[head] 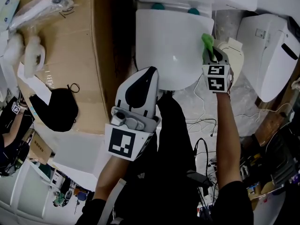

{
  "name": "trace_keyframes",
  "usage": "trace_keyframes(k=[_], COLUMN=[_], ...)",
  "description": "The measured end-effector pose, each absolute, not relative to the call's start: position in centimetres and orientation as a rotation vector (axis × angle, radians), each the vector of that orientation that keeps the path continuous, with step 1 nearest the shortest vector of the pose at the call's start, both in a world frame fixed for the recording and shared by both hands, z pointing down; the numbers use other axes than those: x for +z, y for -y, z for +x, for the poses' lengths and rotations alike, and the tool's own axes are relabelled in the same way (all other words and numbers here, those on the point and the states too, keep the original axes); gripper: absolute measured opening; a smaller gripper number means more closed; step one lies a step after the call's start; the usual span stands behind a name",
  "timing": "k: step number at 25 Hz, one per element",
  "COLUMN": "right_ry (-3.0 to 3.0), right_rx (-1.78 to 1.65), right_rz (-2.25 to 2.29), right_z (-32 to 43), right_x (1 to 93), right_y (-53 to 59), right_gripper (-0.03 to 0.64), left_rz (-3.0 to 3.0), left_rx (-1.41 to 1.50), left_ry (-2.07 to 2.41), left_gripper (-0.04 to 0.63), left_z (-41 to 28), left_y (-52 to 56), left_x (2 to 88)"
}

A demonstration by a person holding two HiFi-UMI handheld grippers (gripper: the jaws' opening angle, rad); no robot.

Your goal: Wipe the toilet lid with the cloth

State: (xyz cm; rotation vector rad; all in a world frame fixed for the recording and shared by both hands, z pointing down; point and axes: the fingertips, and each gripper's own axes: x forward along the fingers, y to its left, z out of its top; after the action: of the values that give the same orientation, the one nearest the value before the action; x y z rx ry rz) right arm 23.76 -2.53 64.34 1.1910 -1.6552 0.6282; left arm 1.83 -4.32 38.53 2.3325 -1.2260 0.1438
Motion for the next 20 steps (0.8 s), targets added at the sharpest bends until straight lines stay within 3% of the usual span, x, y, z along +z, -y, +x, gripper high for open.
trace_keyframes(k=[7, 20], right_ry=[1.499, 1.477], right_rx=[0.592, 0.582], right_rz=[1.31, 0.997], right_z=[30.8, 27.2], right_x=[67.1, 73.4], right_y=[8.3, 9.2], right_gripper=[0.055, 0.055], left_rz=[2.331, 2.324], left_rx=[0.152, 0.215], left_ry=[1.208, 1.171], left_gripper=[0.009, 0.009], left_z=[2.3, 2.8], left_y=[4.8, 4.6], left_x=[39.0, 39.7])
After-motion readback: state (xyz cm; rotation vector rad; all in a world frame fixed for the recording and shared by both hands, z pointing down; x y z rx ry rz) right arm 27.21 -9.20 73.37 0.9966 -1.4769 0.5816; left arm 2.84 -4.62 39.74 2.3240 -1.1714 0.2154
